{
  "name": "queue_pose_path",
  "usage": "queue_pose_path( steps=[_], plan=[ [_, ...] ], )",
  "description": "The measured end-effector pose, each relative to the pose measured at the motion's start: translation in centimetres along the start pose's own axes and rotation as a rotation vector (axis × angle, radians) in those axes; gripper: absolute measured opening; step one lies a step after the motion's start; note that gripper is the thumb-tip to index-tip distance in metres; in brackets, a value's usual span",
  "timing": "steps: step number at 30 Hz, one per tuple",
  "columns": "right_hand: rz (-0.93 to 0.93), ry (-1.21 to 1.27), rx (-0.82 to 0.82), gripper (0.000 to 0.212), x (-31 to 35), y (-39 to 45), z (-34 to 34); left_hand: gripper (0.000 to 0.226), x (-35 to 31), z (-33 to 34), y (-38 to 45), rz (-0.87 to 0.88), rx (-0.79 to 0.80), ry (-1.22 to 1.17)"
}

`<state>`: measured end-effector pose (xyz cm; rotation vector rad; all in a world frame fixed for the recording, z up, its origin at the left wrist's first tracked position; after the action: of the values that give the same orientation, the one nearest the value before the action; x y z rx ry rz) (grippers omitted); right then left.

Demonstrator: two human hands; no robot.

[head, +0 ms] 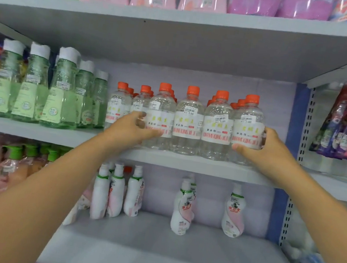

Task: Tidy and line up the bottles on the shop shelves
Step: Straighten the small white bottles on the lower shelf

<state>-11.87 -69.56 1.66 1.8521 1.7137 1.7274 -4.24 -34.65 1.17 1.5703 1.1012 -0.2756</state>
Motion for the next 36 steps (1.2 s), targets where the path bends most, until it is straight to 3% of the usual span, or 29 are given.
queue_pose_path(
  steps=[3, 5, 6, 8, 11, 14, 17, 19, 22, 27, 32, 36],
  plan=[
    [-0.196, -0.067, -0.349, 0.079, 1.9, -2.4, -2.4, 0.080, -0.3, -3.5, -2.4, 0.184, -0.249, 0.010],
    [-0.454, 0.088, -0.565, 0.054, 4.6, -7.5, -2.8, 0.061, 1.8, -6.2, -5.7, 0.276, -0.387, -0.022],
    [-0.529, 0.185, -0.589, 0.043, 5.4, -10.2, -1.8, 0.052, 3.7, -7.5, -7.5, 0.276, -0.450, -0.046],
    [-0.546, 0.347, -0.468, 0.028, 5.9, -14.3, 2.9, 0.037, 7.8, -10.2, -10.4, 0.261, -0.584, -0.071],
    [-0.296, 0.403, -0.091, 0.015, 5.3, -17.2, 14.6, 0.029, 14.9, -12.2, -12.2, 0.162, -0.717, -0.012],
    [0.004, 0.340, 0.209, 0.020, 3.1, -18.2, 26.8, 0.039, 23.7, -11.2, -11.6, -0.102, -0.597, 0.019],
    [0.150, 0.201, 0.363, 0.022, 2.2, -18.6, 36.3, 0.054, 30.4, -8.8, -10.2, -0.215, -0.370, 0.050],
    [0.164, 0.104, 0.368, 0.034, 2.4, -18.5, 41.0, 0.061, 33.2, -7.1, -9.0, -0.236, -0.249, 0.013],
    [0.154, -0.029, 0.261, 0.048, 3.1, -18.3, 45.6, 0.071, 36.2, -5.7, -7.7, -0.243, -0.188, -0.055],
    [0.116, -0.300, -0.001, 0.062, 4.5, -18.5, 46.8, 0.071, 38.8, -4.5, -6.3, -0.272, -0.089, -0.122],
    [0.274, -0.023, 0.054, 0.047, 2.6, -18.4, 45.1, 0.059, 38.2, -4.0, -6.0, -0.300, -0.077, -0.213],
    [0.321, 0.062, -0.028, 0.046, -2.0, -18.3, 37.2, 0.058, 34.5, -0.6, -5.8, -0.248, -0.004, -0.271]
  ],
)
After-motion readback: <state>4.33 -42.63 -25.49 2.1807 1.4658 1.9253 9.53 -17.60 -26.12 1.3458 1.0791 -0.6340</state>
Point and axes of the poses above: each hand's wrist, its own y-axis towards the middle knuckle, its own z-axis out of the palm, x = y × z, the point moved 10 cm from there along y, towards the middle knuckle, and after that the axes turned 12 degrees about -x, right-handed, at the moved point
